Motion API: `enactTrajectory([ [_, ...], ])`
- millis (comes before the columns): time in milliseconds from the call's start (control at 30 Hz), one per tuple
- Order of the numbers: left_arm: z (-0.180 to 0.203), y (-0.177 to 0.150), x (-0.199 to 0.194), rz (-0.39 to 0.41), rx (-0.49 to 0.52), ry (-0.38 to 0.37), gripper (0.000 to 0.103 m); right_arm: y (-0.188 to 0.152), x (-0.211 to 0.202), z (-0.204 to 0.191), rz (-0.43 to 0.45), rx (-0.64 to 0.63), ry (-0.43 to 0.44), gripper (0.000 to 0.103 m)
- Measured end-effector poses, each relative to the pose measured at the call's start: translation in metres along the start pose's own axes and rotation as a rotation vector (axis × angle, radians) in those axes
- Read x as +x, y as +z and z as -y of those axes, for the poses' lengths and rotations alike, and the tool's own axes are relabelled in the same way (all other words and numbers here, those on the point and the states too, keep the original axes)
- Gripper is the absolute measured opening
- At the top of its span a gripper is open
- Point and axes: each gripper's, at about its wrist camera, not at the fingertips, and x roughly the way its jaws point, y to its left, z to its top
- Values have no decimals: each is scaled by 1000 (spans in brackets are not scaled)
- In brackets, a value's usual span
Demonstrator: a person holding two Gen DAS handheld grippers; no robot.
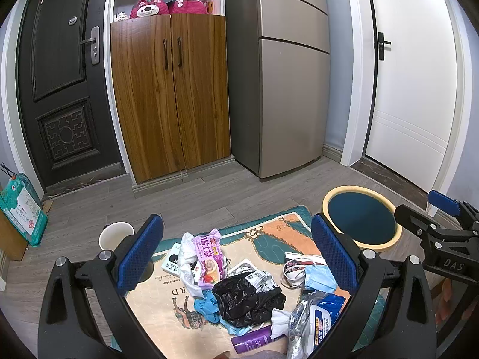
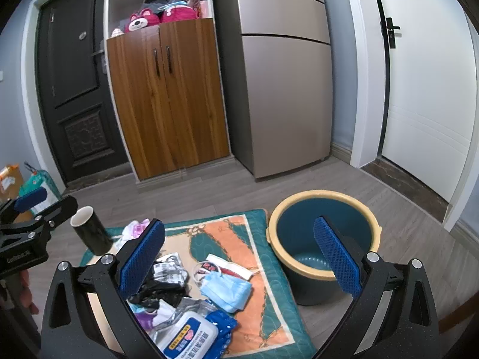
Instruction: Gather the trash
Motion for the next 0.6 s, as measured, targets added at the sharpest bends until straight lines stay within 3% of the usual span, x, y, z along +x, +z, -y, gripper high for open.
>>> enactTrajectory([
  [600,1,1,2,-8,3,-1,97,-5,3,3,-14,17,-6,99],
])
